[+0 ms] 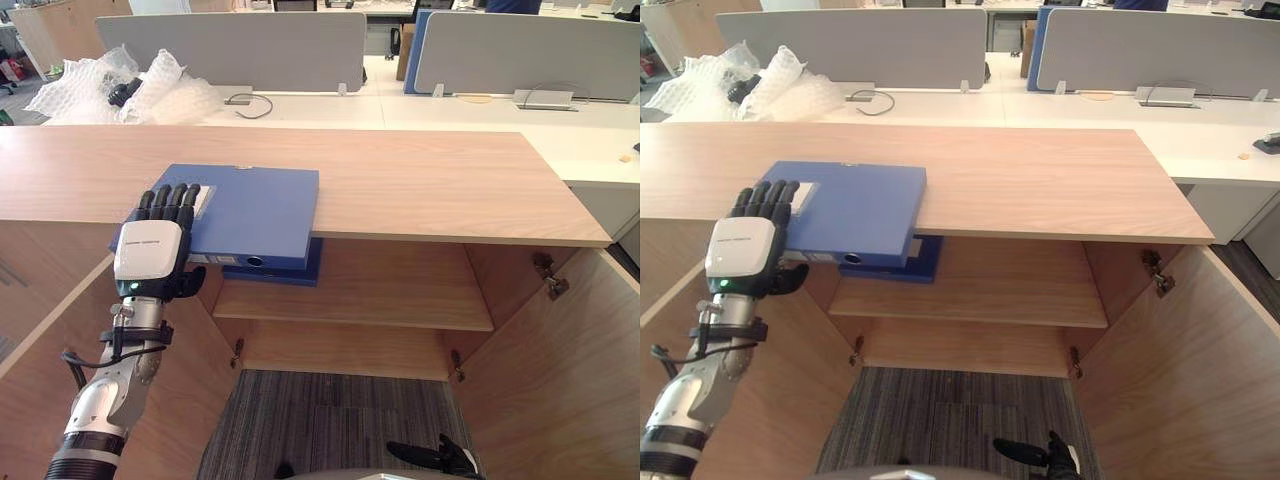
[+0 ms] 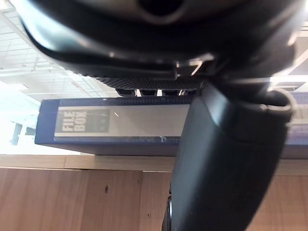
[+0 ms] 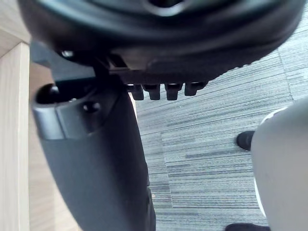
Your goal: Walk over to the cabinet, pick up the folder, carry it to the office cabinet, place the folder inside the office cabinet, then close the office cabinet door
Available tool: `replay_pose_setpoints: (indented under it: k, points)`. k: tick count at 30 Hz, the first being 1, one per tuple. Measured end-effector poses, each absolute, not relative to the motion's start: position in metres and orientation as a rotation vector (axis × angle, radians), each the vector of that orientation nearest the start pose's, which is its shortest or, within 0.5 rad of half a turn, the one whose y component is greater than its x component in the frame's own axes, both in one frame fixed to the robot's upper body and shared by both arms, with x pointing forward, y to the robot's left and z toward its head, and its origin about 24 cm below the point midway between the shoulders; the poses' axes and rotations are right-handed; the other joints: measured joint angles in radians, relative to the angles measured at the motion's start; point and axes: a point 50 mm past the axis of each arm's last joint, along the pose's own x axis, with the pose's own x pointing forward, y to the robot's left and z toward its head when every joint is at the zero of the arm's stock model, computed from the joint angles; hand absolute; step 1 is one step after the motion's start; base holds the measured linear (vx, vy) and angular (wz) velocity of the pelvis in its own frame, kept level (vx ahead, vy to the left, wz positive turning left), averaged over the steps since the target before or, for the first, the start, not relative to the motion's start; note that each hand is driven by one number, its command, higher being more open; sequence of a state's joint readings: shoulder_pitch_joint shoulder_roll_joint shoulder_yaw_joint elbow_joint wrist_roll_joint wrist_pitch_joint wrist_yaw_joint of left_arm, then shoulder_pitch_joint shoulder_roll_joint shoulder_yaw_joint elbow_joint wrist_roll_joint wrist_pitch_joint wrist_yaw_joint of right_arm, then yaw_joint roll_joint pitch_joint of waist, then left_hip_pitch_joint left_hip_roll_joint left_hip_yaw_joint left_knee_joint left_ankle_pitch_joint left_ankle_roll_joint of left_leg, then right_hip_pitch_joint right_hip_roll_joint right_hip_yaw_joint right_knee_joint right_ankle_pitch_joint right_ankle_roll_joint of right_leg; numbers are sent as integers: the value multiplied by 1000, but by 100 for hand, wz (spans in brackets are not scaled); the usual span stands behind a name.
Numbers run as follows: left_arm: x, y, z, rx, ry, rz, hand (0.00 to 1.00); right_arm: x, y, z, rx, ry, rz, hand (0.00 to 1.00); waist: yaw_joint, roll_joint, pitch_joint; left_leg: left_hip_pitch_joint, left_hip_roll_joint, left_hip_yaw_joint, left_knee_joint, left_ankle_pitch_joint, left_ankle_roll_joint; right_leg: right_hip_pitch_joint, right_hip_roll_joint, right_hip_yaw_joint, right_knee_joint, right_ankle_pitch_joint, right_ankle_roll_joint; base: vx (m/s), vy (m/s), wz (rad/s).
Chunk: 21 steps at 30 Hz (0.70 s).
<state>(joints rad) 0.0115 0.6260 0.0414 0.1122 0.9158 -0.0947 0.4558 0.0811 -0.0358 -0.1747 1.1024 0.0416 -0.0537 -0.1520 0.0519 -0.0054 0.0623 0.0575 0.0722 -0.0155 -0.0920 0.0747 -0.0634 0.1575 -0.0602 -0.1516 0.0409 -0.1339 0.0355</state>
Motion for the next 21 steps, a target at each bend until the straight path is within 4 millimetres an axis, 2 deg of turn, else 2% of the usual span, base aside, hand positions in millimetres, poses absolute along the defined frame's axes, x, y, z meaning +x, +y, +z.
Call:
replay_pose_setpoints:
  k: [1,5,16,21]
  points:
    - [246,276,86,1519,-280,303,0,83,-194,-165,16,1126,-366,100,-2,1,-1,1,0,3,0,0,0,-1,0,5,-2,2,0,-7,23,-11]
    - [253,273,82,1519,-269,276,0,83,-195,-165,15,1126,-372,100,-5,1,-1,4,1,7,0,0,0,-1,0,11,-3,5,0,-12,14,-5]
    - [275,268,112,1523,-409,385,0,78,-197,-166,12,1141,-377,100,-12,3,-30,7,0,10,-1,-1,0,2,-2,15,-7,7,1,-1,2,0]
    - [276,271,108,1535,-377,379,0,79,-197,-166,13,1139,-378,100,-24,1,-35,7,-1,11,-1,-2,0,3,-2,16,-11,8,2,0,0,0]
